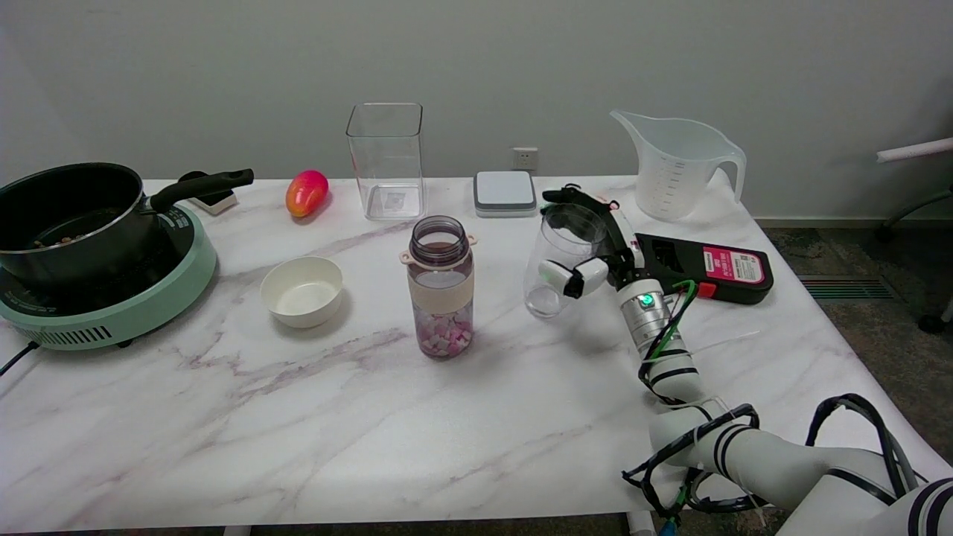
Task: Place the measuring cup onto the table.
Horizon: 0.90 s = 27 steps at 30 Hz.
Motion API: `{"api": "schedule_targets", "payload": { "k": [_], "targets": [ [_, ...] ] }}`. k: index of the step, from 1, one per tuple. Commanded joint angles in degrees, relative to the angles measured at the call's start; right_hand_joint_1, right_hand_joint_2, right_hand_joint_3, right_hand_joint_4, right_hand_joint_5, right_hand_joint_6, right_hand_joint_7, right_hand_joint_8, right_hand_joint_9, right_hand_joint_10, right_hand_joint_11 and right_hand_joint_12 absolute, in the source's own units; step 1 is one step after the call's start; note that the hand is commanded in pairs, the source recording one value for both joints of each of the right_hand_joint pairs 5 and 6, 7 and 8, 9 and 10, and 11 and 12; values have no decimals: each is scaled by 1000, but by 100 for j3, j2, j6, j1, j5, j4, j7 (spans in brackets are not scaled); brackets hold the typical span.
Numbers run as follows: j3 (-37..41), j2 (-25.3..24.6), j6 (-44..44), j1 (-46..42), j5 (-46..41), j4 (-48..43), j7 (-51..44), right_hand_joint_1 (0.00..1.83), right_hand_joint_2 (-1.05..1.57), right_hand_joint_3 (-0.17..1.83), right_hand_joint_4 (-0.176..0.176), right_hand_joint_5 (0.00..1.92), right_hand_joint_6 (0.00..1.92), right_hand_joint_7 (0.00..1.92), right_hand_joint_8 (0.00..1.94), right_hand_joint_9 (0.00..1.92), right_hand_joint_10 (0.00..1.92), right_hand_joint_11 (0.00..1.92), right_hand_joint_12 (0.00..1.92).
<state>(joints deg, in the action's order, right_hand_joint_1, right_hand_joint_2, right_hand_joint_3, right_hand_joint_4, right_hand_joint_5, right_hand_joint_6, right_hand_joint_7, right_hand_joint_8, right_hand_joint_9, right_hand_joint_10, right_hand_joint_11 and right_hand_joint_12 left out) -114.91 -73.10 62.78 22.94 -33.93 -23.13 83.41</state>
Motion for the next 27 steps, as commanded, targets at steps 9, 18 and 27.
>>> {"api": "schedule_targets", "payload": {
  "k": [9,18,27],
  "targets": [
    [-9,16,7,-36,34,-82,-13,1334,-561,1381,0,384,384,488,488,527,527,601,601],
    [-9,24,-1,-20,42,-91,-18,1332,-561,1378,0,374,374,480,480,519,519,592,592],
    [-10,861,-601,-242,208,-942,3,1407,-660,1412,0,241,241,456,456,517,517,610,610]
  ]
}}
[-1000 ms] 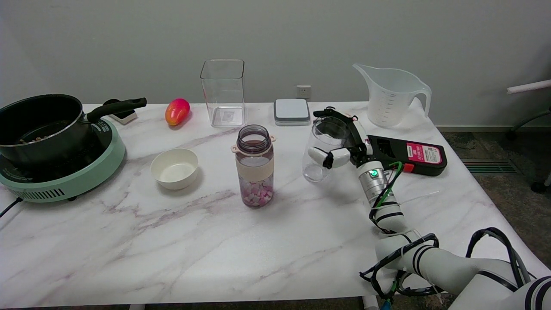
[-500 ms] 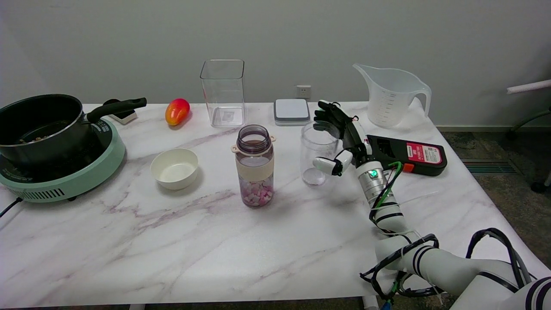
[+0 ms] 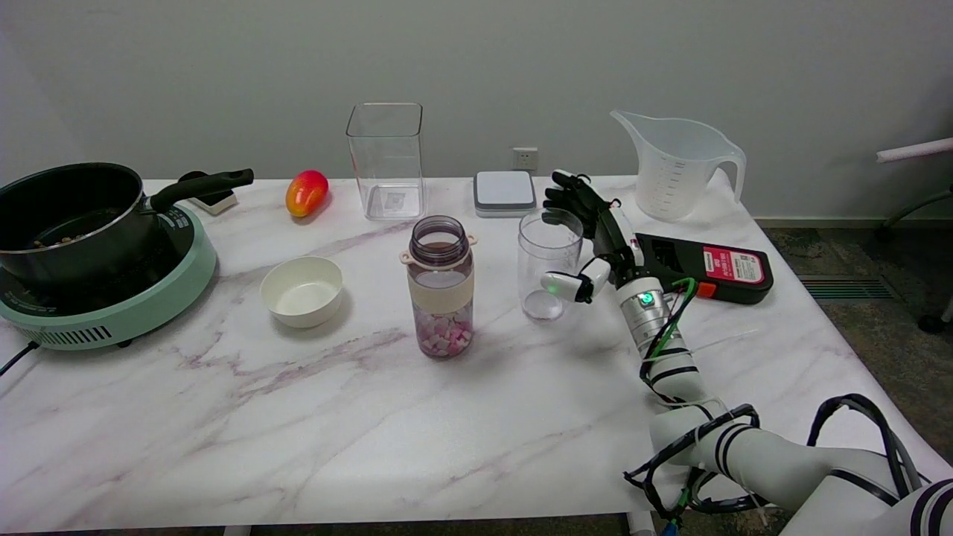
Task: Place the measuring cup onto the table.
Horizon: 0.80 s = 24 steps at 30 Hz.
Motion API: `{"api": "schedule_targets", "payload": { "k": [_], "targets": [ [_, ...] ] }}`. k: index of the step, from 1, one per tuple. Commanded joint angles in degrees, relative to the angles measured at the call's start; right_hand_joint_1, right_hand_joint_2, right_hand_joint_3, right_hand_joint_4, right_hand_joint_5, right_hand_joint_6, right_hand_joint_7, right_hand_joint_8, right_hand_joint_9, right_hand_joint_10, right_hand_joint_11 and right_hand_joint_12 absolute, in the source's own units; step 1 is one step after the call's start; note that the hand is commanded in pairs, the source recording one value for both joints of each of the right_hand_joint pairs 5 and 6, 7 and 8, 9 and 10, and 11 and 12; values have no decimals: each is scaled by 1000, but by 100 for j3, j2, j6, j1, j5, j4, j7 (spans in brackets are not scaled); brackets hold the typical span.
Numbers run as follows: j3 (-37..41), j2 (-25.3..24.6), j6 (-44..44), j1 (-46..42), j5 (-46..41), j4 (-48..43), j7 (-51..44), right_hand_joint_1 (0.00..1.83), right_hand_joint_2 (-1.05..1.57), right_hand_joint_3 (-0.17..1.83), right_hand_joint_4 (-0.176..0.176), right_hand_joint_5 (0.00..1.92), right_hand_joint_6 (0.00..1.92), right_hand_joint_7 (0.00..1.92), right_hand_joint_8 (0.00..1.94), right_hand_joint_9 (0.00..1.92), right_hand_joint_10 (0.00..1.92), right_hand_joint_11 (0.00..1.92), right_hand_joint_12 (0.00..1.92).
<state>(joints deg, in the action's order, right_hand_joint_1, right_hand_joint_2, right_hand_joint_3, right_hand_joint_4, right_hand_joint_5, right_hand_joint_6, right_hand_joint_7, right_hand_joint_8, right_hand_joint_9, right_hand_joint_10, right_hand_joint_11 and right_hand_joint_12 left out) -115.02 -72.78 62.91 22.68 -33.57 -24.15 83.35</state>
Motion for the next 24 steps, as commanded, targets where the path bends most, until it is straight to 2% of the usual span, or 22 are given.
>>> {"api": "schedule_targets", "payload": {
  "k": [1,3,6,10,12,17,19,21,22,24],
  "targets": [
    [24,996,-771,-287,216,-1062,9,1413,-714,1499,0,177,177,443,443,514,514,612,612],
    [69,1501,-1135,-521,186,-1645,9,1417,-731,1536,0,152,152,431,431,484,484,605,605],
    [420,2044,-1440,-1039,154,-2367,-11,1403,-759,1477,0,135,135,422,422,437,437,595,595],
    [1597,2446,-1891,-2346,150,-3332,-35,1381,-673,1299,0,104,104,369,369,396,396,545,545],
    [2235,2431,-2066,-2852,150,-3662,-39,1376,-590,1249,0,92,92,360,360,393,393,537,537],
    [3942,1901,-2255,-4244,150,-4241,-134,1378,-417,1259,0,87,87,385,385,427,427,562,562],
    [4405,1718,-2301,-4591,150,-4478,-315,1393,-293,1291,0,95,95,407,407,475,475,571,571],
    [4683,1619,-2411,-4779,150,-4774,-550,1411,-200,1461,0,128,128,435,435,505,505,588,588],
    [4810,1579,-2505,-4836,150,-4980,-756,1420,-105,1437,0,215,215,491,491,519,519,601,601],
    [4850,1567,-2599,-4843,137,-5197,-964,1434,95,1258,0,355,355,746,746,571,571,660,660]
  ]
}}
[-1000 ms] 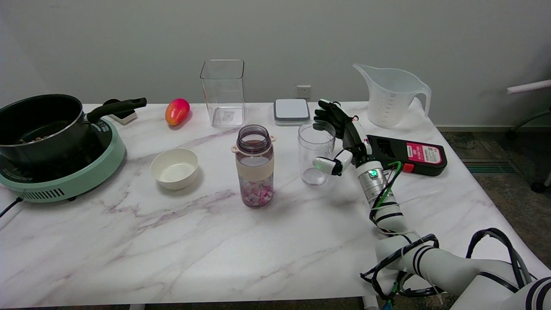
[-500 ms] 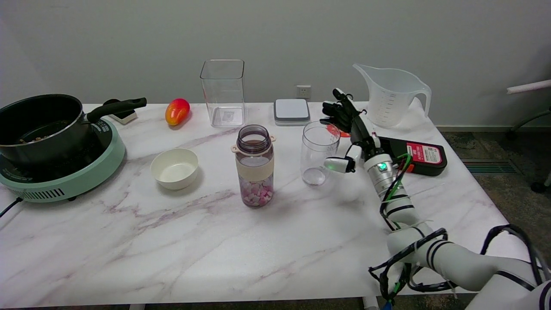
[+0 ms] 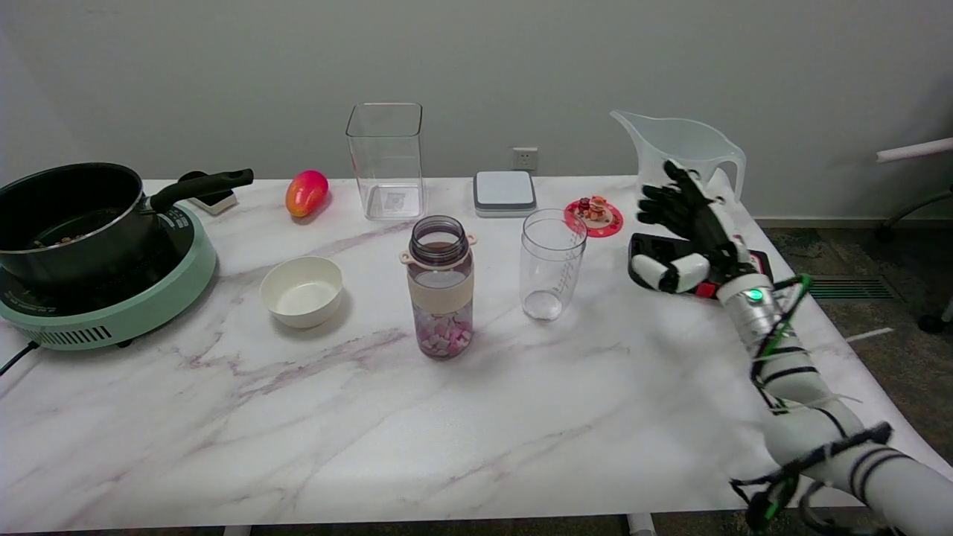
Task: Place the measuring cup onto the table.
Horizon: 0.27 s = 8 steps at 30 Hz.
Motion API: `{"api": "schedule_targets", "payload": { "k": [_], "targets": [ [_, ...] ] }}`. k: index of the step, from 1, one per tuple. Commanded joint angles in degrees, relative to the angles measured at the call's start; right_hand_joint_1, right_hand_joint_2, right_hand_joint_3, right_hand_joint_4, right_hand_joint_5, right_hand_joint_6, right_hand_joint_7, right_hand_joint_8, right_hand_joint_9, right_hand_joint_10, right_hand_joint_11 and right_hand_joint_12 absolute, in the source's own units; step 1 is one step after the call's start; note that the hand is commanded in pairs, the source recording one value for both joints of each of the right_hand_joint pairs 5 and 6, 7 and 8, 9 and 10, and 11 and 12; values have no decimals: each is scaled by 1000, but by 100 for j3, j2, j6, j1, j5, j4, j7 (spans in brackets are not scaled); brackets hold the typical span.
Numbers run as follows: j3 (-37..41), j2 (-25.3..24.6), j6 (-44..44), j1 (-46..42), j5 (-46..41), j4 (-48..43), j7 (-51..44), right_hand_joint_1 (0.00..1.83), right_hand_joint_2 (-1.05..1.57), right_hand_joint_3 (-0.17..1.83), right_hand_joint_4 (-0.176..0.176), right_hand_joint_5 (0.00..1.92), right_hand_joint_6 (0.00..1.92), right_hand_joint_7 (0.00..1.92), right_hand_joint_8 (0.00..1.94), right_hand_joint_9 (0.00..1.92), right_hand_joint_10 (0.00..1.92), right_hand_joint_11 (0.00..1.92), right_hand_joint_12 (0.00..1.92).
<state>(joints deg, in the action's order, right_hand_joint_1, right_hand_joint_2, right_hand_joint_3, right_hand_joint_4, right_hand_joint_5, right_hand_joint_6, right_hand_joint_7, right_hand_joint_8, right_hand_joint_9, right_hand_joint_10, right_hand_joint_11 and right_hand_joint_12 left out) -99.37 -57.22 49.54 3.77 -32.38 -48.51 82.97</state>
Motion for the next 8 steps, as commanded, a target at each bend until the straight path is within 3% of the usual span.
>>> {"api": "schedule_targets", "payload": {
  "k": [1,8],
  "targets": [
    [3214,24,-1261,-2918,-49,-2829,-973,1438,159,1203,0,411,411,816,816,594,594,710,710],
    [2176,-35,-604,-2219,-1185,-2578,-1856,1369,316,1165,0,611,611,904,904,636,636,686,686]
  ]
}}
